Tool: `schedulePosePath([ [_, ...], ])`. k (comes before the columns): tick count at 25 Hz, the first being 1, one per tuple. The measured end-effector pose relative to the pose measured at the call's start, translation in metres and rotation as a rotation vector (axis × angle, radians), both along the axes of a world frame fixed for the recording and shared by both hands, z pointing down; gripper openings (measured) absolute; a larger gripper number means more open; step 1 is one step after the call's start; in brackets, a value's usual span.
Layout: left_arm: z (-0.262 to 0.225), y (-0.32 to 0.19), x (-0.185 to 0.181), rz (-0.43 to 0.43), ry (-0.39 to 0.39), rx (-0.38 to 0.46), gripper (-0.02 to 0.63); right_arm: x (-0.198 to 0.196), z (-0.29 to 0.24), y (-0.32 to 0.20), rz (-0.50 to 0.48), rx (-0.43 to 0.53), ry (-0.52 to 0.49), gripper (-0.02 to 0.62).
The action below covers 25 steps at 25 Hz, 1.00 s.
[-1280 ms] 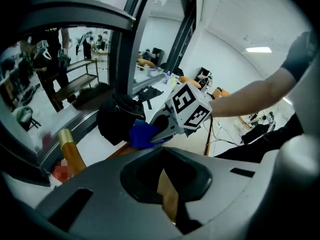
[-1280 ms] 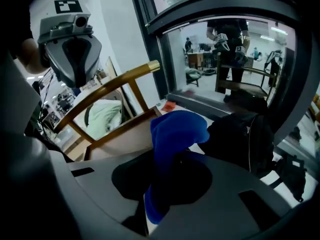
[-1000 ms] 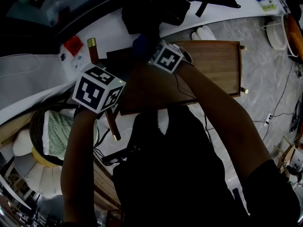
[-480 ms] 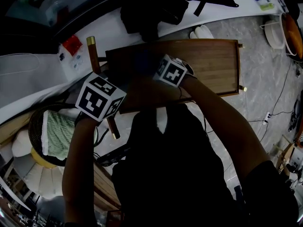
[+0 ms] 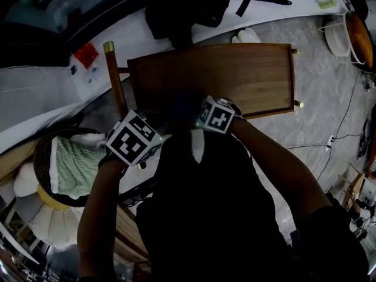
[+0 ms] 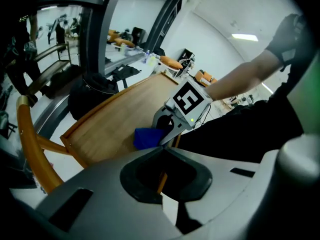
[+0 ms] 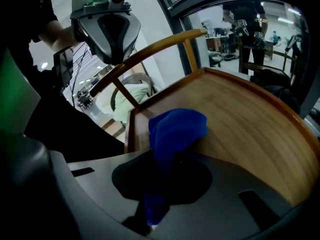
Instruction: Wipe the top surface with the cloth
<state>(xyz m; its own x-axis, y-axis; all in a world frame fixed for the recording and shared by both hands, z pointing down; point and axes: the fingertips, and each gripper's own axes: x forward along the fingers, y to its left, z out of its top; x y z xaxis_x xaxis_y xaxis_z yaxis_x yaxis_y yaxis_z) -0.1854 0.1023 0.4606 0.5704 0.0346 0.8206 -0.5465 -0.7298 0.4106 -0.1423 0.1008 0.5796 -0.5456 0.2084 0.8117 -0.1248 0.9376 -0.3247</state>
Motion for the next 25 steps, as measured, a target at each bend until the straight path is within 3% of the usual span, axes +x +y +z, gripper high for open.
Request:
schedulePosePath([
  [9, 0.008, 0.034, 0.018, 0.11, 0.009, -0.064, 0.009, 0.015, 0.004, 0.039, -0.089, -0.089, 0.03, 0.063],
  [14, 0.0, 0.024, 0.025, 0.096, 0.013, -0.053, 0.009, 0.014, -0.005, 0.031, -0.05, -0.142, 0.018, 0.063],
  [19, -0.018, -0.023, 0.026, 0.067, 0.005, 0.033, 0.009, 0.014, -0.03, -0.043, 0.031, 0.009, -0.084, 0.063],
  [25, -0.023, -0.09, 0.032, -0.007, -0.008, 0.119, 0.009, 0.021, -0.044, -0.142, 0.037, 0.187, -0.072, 0.063],
])
